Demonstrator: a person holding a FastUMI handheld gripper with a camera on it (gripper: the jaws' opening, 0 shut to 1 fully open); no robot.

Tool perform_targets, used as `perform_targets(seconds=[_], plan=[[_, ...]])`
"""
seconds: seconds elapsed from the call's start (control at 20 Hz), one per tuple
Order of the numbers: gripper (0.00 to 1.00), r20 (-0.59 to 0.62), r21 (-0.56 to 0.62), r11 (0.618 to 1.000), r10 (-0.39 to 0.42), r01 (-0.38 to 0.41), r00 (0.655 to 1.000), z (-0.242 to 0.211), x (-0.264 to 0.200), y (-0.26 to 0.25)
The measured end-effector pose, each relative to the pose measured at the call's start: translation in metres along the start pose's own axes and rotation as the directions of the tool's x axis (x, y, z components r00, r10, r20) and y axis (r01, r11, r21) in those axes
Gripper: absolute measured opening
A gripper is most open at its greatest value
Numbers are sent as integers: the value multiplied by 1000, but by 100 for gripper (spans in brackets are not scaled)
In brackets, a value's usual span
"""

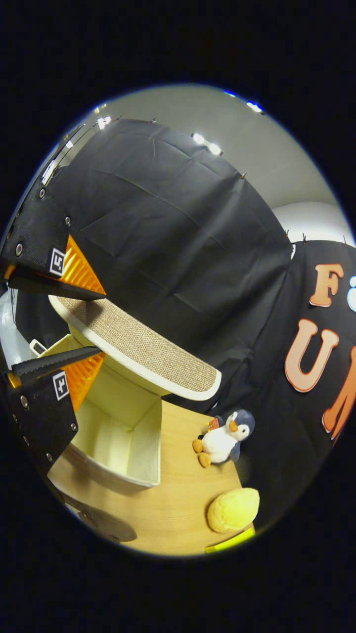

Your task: Open the storage box then place both shoes into the box .Put the left shoe in first, then the right shoe, with the right side of both shoes facing outward in a uniform manner.

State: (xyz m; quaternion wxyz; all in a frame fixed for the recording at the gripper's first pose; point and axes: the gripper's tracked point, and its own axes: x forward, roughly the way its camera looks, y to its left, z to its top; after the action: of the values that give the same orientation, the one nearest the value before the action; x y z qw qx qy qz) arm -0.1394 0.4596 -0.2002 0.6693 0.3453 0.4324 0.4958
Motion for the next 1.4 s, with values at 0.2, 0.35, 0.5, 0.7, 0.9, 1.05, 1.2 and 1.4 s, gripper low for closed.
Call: perform_targets(seconds=[0.2, 0.35, 0.5, 0.7, 0.9, 1.05, 1.2, 1.4], plan=[[55, 4, -90, 996, 8, -8, 1000, 1, 28, 24], [64, 5, -172, 985, -24, 25, 1000, 0, 46, 26], [87, 25, -211, 977, -27, 32, 999, 5, 56, 31], [96, 42, -218, 975, -23, 31, 999, 13, 45, 27], [96, 69, -208, 974, -76, 89, 995, 23, 20, 5], [96, 119, -215, 959, -164, 187, 979, 29, -16, -30], [96, 158, -189, 934, -277, 304, 948, 29, -60, -73], [96, 225, -138, 874, -430, 466, 874, 32, -137, -131]])
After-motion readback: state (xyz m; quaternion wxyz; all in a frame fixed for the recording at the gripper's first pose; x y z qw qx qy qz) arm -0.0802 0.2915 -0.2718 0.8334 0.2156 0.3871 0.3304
